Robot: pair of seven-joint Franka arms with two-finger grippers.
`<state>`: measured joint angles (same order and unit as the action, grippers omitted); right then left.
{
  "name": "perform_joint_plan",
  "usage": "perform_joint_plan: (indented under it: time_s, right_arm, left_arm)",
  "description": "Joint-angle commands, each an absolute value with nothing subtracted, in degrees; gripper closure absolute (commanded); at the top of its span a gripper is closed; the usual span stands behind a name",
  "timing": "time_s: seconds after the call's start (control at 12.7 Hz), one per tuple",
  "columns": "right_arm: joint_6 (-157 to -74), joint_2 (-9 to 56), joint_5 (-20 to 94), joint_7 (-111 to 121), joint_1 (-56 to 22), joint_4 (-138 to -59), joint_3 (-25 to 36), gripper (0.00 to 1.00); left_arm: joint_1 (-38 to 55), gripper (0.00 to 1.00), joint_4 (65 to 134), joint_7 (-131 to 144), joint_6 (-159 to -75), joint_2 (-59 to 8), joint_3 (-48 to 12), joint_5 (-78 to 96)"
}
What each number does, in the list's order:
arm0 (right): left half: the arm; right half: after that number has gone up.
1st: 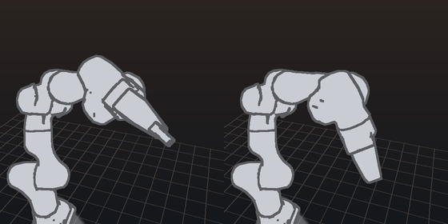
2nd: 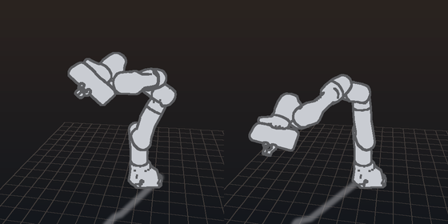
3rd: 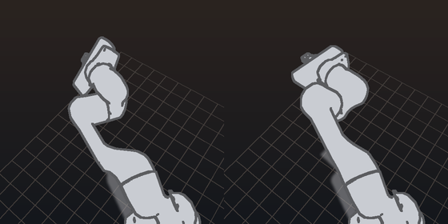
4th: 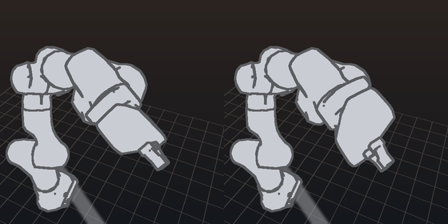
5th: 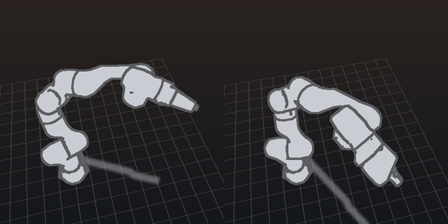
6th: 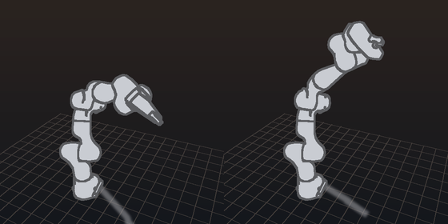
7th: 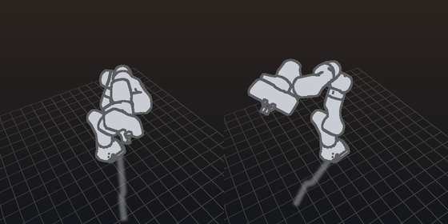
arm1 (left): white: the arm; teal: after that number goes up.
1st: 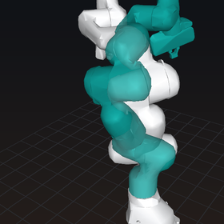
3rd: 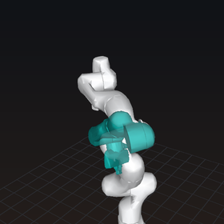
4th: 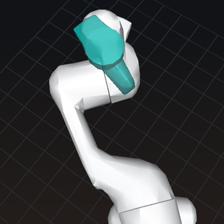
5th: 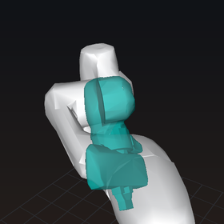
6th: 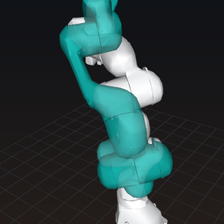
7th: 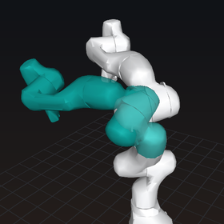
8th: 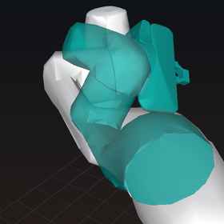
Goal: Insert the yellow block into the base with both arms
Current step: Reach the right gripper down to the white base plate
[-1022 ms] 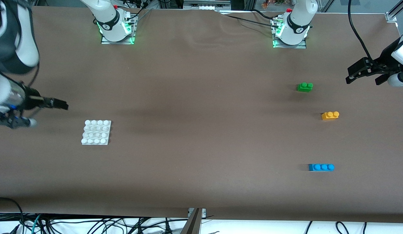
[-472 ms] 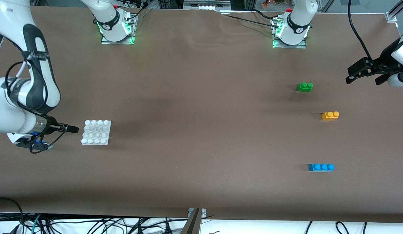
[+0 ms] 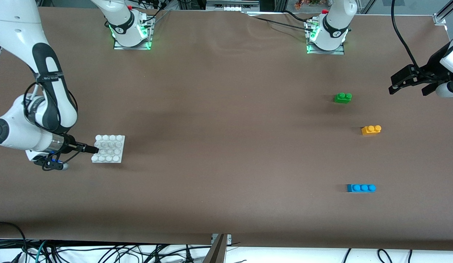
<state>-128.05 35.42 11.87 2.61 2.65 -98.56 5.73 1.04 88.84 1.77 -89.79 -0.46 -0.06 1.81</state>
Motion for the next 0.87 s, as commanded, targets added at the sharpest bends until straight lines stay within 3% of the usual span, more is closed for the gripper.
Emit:
perform_joint_plan:
  time_s: [0.0, 0.79]
  right_arm:
    - [-129.29, 35.68, 13.18, 3.78, 3.16, -98.88, 5.36, 0.0]
    - [-124.64, 37.88, 17.4, 7.11, 4.3, -99.05, 5.27, 0.0]
  left_arm:
    - [1.49, 0.0, 87.36, 2.02, -89.03, -1.14, 0.09, 1.23]
    - [1.58, 0.0, 87.36, 2.11, -88.95, -1.23, 0.09, 1.23]
